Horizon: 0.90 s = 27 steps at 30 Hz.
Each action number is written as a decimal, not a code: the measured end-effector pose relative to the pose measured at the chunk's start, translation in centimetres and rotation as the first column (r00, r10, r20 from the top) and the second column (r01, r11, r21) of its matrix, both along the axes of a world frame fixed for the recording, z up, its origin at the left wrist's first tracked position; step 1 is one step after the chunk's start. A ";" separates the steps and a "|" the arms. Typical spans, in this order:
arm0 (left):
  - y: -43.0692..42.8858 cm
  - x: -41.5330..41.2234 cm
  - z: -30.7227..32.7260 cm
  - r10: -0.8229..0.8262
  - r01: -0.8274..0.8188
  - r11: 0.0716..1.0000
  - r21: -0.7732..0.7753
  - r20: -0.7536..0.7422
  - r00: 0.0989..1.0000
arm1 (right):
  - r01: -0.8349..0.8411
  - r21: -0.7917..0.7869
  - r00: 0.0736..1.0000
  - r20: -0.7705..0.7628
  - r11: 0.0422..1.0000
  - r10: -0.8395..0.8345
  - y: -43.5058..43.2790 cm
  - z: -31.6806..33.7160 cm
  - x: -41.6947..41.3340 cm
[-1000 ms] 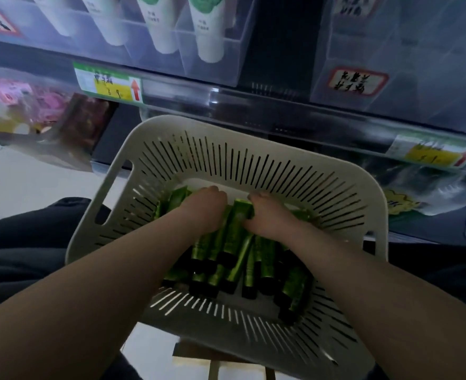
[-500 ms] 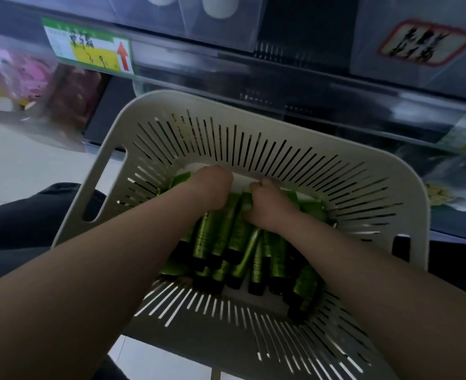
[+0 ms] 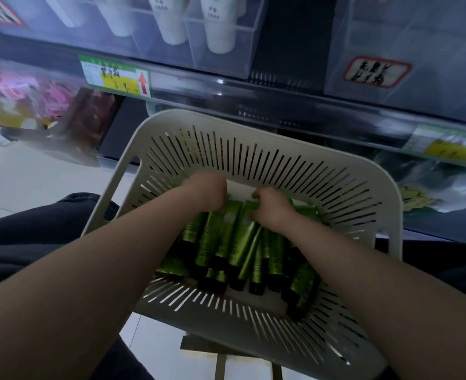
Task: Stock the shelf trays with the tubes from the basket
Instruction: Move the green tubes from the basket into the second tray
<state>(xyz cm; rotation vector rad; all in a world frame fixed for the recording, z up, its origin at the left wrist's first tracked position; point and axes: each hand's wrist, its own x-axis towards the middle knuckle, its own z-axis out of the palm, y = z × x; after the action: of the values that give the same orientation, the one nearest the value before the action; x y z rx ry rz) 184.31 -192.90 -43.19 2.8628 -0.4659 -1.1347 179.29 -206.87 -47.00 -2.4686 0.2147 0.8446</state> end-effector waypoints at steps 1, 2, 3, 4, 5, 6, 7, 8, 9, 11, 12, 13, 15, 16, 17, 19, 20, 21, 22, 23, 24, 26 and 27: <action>0.2 -0.1 0.4 0.002 -0.002 1.000 -0.014 0.001 1.000 | 0.031 0.016 0.999 -0.024 0.999 -0.031 -0.2 0.3 -0.1; 0.4 -0.3 0.9 -0.002 0.002 1.000 -0.027 -0.002 1.000 | 0.061 0.038 0.997 -0.046 0.997 -0.060 -0.3 0.6 -0.1; 0.6 -0.5 1.4 -0.006 0.006 0.999 -0.036 -0.010 1.000 | 0.088 0.063 0.994 -0.065 0.994 -0.084 -0.5 1.0 -0.2; 0.7 -0.6 1.9 -0.009 0.009 0.999 -0.051 -0.011 1.000 | 0.104 0.080 0.992 -0.084 0.991 -0.098 -0.6 1.5 -0.3; 0.8 -0.9 2.4 -0.012 0.012 0.998 -0.066 -0.010 1.000 | 0.109 0.085 0.990 -0.100 0.990 -0.101 -0.7 2.0 -0.4; 0.8 -1.1 2.8 -0.020 0.019 0.997 -0.077 -0.010 1.000 | 0.109 0.085 0.989 -0.112 0.990 -0.099 -0.8 2.5 -0.6; 0.9 -1.4 3.2 -0.026 0.025 0.996 -0.089 -0.009 1.000 | 0.112 0.091 0.987 -0.124 0.990 -0.100 -0.8 2.8 -0.8; 1.0 -1.7 3.5 -0.029 0.028 0.994 -0.105 -0.008 1.000 | 0.122 0.107 0.985 -0.136 0.987 -0.107 -0.8 3.2 -1.1; 1.0 -2.1 3.8 -0.028 0.027 0.992 -0.126 -0.008 1.000 | 0.133 0.126 0.983 -0.147 0.983 -0.114 -0.9 3.6 -1.4; 1.0 -2.8 4.4 -0.045 0.043 0.988 -0.151 -0.007 0.999 | 0.140 0.152 0.981 -0.152 0.978 -0.117 -0.8 4.5 -2.2; 1.0 -3.2 4.7 -0.055 0.054 0.987 -0.154 0.001 0.999 | 0.140 0.163 0.982 -0.149 0.977 -0.116 -0.8 4.9 -2.4; 1.0 -3.5 4.9 -0.057 0.058 0.985 -0.159 0.014 0.998 | 0.146 0.178 0.983 -0.141 0.973 -0.122 -0.8 5.3 -2.7; 1.1 -4.1 5.6 -0.042 0.050 0.979 -0.197 0.048 0.998 | 0.164 0.210 0.983 -0.116 0.964 -0.142 -0.8 6.3 -3.2; 1.1 -4.4 6.0 -0.033 0.047 0.975 -0.219 0.065 0.997 | 0.170 0.222 0.983 -0.107 0.960 -0.150 -0.9 6.8 -3.4; 1.1 -4.6 6.5 -0.027 0.045 0.971 -0.235 0.079 0.996 | 0.172 0.229 0.983 -0.097 0.958 -0.153 -1.1 7.4 -3.5; 1.2 -5.1 7.5 -0.015 0.041 0.966 -0.256 0.102 0.995 | 0.166 0.227 0.986 -0.068 0.960 -0.154 -1.6 8.5 -3.9; 1.2 -5.3 8.0 -0.011 0.042 0.963 -0.265 0.114 0.993 | 0.164 0.219 0.986 -0.047 0.962 -0.157 -1.9 9.1 -4.0; 1.2 -5.5 8.6 -0.007 0.042 0.960 -0.276 0.128 0.992 | 0.164 0.215 0.986 -0.023 0.963 -0.163 -2.2 9.6 -4.3; 1.2 -5.6 9.1 0.001 0.040 0.956 -0.289 0.142 0.990 | 0.167 0.219 0.985 0.001 0.961 -0.172 -2.5 10.3 -4.5; 1.1 -5.8 9.8 0.013 0.035 0.952 -0.304 0.156 0.988 | 0.171 0.224 0.983 0.027 0.959 -0.182 -2.9 10.9 -4.8; 0.9 -6.0 10.5 0.024 0.033 0.947 -0.320 0.173 0.985 | 0.172 0.229 0.980 0.059 0.958 -0.190 -3.2 11.5 -5.0; 0.4 -6.2 12.0 0.030 0.050 0.937 -0.346 0.221 0.975 | 0.169 0.223 0.971 0.129 0.960 -0.200 -3.7 12.8 -5.4; 0.1 -6.4 12.7 0.029 0.063 0.932 -0.357 0.245 0.969 | 0.171 0.222 0.965 0.157 0.960 -0.208 -4.0 13.6 -5.6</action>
<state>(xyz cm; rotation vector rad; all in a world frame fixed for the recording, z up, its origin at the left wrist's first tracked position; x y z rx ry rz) 177.94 -192.76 -30.47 2.6775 -0.6357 -0.6102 173.72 -210.84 -33.45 -2.2687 0.2799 0.5312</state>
